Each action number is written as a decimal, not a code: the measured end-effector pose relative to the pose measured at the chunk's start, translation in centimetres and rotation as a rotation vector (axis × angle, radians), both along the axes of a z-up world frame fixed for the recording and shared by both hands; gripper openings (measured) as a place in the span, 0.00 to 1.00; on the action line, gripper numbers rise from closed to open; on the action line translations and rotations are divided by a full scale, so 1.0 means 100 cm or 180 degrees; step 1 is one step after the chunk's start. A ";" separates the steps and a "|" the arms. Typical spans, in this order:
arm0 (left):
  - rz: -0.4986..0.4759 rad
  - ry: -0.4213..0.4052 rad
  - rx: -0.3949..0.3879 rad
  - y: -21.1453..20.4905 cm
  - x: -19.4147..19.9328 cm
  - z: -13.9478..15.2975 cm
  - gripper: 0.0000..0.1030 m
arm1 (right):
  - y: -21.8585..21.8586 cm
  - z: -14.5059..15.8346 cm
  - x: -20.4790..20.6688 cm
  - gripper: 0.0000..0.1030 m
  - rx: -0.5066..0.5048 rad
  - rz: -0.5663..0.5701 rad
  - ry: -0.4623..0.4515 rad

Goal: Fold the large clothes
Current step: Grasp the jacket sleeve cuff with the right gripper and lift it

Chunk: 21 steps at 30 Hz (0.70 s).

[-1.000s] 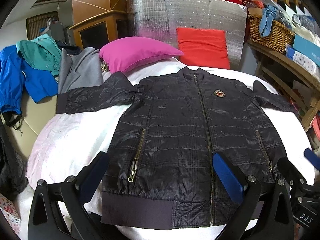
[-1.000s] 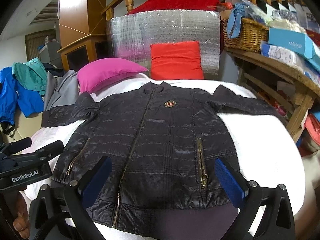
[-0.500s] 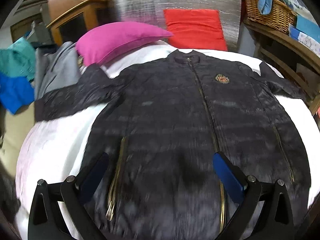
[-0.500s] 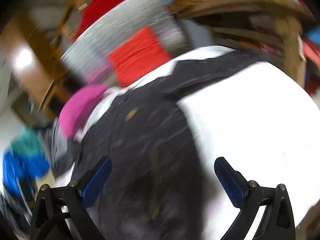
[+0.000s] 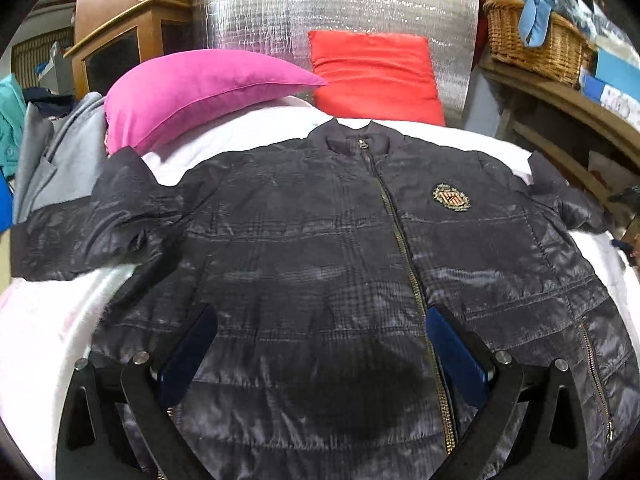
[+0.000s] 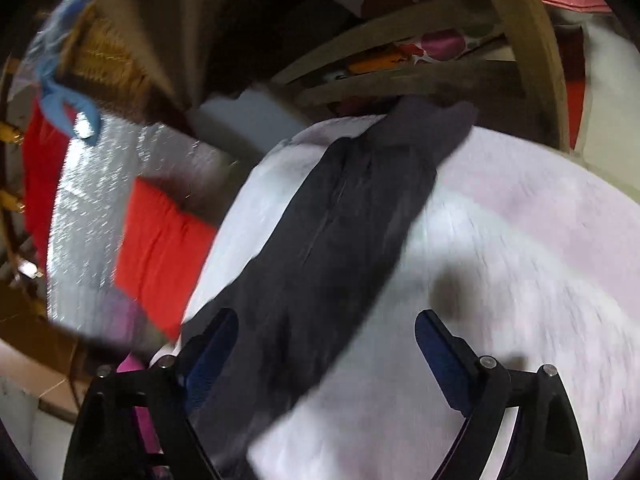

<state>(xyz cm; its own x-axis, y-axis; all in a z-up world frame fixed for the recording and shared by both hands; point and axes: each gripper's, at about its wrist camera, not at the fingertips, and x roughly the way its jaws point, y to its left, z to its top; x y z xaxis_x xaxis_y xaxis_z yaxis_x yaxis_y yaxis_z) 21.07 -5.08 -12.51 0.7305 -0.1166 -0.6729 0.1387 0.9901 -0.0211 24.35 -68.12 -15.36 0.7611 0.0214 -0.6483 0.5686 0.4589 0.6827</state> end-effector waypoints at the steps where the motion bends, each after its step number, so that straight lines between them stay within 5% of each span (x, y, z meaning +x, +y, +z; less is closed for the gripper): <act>1: 0.0002 0.0031 -0.0027 0.000 0.002 -0.002 1.00 | -0.003 -0.002 0.010 0.84 -0.0058 -0.0005 0.0077; 2: -0.0001 0.0073 -0.0062 0.001 0.003 -0.003 1.00 | -0.002 0.000 0.017 0.81 -0.0156 -0.0016 0.0150; 3: -0.0019 0.0099 -0.0093 0.002 0.006 -0.004 1.00 | -0.001 0.005 0.028 0.60 -0.0296 0.0006 0.0272; 4: -0.0031 0.0124 -0.0137 0.004 0.008 -0.004 1.00 | 0.003 0.006 0.042 0.15 -0.0344 0.0113 0.0413; 9: 0.0158 0.0176 -0.0310 0.023 0.015 -0.003 1.00 | 0.054 0.080 0.071 0.12 -0.1184 0.0391 0.0537; 16: 0.0388 0.0153 -0.0584 0.052 0.013 0.008 1.00 | 0.248 0.211 0.098 0.12 -0.2121 0.1318 -0.0191; 21: 0.0585 0.0085 -0.0680 0.071 0.013 0.015 1.00 | 0.398 0.204 0.101 0.12 -0.2344 0.2115 -0.0481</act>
<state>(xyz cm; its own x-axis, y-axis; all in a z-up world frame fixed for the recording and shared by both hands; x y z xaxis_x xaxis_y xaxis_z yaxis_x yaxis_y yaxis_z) 22.32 2.06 -11.02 0.7348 -0.1250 -0.6667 -0.0463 0.9713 -0.2331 34.44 -28.31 5.08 0.8159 0.1044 -0.5688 -0.0257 0.9891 0.1446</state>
